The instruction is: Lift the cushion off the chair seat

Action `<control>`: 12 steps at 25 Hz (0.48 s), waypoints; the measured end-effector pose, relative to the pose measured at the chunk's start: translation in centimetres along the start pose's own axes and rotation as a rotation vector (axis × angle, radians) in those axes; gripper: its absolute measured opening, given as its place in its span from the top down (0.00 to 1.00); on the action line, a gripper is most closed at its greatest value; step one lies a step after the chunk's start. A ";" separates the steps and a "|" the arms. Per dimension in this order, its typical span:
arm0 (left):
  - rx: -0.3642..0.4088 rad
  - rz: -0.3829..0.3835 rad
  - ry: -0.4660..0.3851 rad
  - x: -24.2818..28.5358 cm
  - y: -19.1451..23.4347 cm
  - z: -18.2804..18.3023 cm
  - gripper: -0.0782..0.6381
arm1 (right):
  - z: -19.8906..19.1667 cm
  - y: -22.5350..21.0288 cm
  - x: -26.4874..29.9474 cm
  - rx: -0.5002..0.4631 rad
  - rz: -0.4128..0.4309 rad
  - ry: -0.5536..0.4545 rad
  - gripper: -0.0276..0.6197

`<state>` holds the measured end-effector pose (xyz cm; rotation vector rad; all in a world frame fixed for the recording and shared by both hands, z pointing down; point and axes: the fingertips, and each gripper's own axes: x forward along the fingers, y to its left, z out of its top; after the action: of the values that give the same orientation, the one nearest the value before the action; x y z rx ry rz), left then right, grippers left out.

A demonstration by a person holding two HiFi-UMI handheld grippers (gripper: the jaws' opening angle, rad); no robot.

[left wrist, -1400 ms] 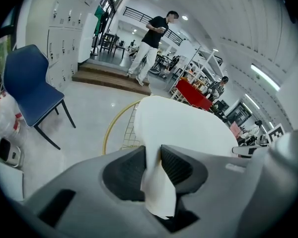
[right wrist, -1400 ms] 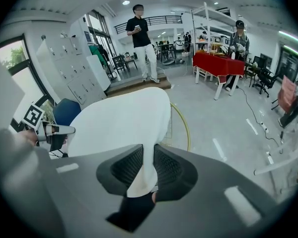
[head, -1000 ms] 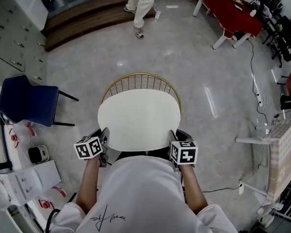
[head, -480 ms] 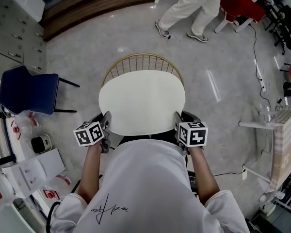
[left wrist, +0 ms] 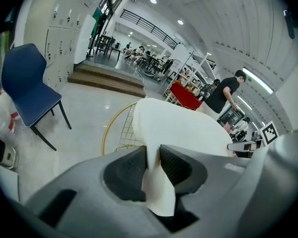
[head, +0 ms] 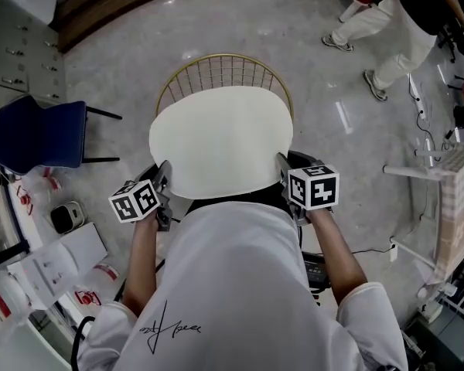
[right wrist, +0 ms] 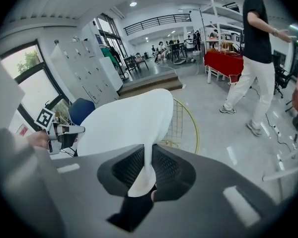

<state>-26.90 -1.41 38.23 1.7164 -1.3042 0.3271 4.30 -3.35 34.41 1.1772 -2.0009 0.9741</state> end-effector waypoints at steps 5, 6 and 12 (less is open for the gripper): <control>0.001 -0.007 0.002 -0.1 -0.1 -0.1 0.76 | -0.4 0.1 0.0 0.012 -0.002 0.002 0.87; 0.002 -0.008 0.003 -0.1 -0.1 -0.1 0.76 | -0.5 0.0 -0.1 0.014 -0.003 0.003 0.87; 0.012 -0.019 0.006 -0.2 -0.2 -0.2 0.76 | -1.0 0.1 -0.4 0.025 -0.009 -0.004 0.87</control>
<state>-26.77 -1.17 38.10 1.7355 -1.2832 0.3289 4.47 -2.30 34.63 1.2019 -1.9904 0.9952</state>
